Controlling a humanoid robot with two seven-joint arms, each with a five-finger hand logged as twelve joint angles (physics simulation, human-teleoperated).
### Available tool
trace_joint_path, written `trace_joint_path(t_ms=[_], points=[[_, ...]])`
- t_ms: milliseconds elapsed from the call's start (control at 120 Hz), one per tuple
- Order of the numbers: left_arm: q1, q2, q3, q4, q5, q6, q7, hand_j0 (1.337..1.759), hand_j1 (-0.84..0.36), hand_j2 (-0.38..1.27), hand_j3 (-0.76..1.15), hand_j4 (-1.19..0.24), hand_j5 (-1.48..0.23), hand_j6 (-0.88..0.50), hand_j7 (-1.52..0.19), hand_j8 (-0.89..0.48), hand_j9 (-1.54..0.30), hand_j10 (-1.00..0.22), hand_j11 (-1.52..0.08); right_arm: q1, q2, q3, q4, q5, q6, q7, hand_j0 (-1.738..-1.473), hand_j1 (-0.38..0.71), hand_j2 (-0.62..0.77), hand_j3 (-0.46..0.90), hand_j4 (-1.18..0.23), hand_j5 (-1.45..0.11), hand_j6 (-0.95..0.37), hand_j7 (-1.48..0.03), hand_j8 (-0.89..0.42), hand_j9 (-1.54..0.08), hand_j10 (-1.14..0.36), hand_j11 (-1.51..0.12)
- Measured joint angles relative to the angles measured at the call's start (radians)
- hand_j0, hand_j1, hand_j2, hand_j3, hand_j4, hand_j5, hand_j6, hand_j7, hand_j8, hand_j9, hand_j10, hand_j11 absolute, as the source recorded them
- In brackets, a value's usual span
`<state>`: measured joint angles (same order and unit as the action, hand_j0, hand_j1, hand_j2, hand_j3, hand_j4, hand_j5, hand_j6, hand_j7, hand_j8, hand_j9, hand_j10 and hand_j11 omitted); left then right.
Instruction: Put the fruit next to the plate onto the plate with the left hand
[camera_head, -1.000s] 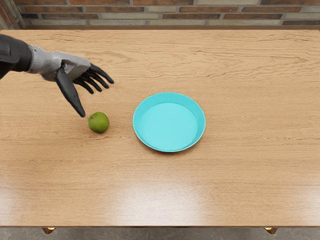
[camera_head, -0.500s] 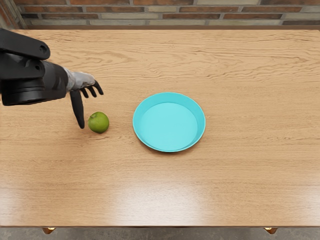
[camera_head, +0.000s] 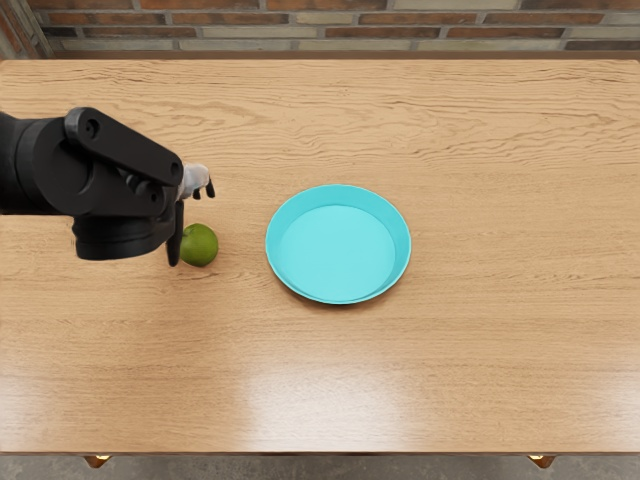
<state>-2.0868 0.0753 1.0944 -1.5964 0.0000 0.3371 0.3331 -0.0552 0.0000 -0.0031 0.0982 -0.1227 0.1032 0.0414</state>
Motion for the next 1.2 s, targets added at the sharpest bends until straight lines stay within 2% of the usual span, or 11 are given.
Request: trace_joint_path(t_ms=[208, 617, 908, 1200], points=[[0.03, -0.074, 0.002, 0.026, -0.026, 0.005, 0.0, 1.658, 0.05, 0.05, 0.0, -0.25, -0.32, -0.25, -0.32, -0.25, -0.32, -0.25, -0.32, 0.0, 0.0, 0.0, 0.0, 0.0, 0.0, 0.0, -1.658, -0.31, -0.01, 0.0, -0.04, -0.05, -0.04, -0.05, -0.04, -0.05, -0.04, -0.05], [0.144, -0.075, -0.001, 0.173, -0.058, 0.009, -0.001, 1.658, 0.05, 0.05, 0.0, -0.25, -0.32, -0.25, -0.32, -0.25, -0.32, -0.25, -0.32, 0.0, 0.0, 0.0, 0.0, 0.0, 0.0, 0.0, -1.658, -0.31, -0.01, 0.0, -0.04, -0.05, -0.04, -0.05, -0.04, -0.05, -0.04, -0.05], [0.217, -0.075, -0.003, 0.247, -0.063, 0.009, -0.002, 1.658, 0.05, 0.05, 0.0, -0.25, -0.32, -0.25, -0.32, -0.25, -0.32, -0.25, -0.32, 0.0, 0.0, 0.0, 0.0, 0.0, 0.0, 0.0, -1.658, -0.31, -0.01, 0.0, -0.04, -0.05, -0.04, -0.05, -0.04, -0.05, -0.04, -0.05], [0.243, -0.075, -0.03, 0.267, -0.062, 0.007, -0.002, 1.658, 0.05, 0.05, 0.0, -0.25, -0.32, -0.25, -0.32, -0.25, -0.32, -0.25, -0.32, 0.0, 0.0, 0.0, 0.0, 0.0, 0.0, 0.0, -1.658, -0.31, -0.01, 0.0, -0.04, -0.05, -0.04, -0.05, -0.04, -0.05, -0.04, -0.05]])
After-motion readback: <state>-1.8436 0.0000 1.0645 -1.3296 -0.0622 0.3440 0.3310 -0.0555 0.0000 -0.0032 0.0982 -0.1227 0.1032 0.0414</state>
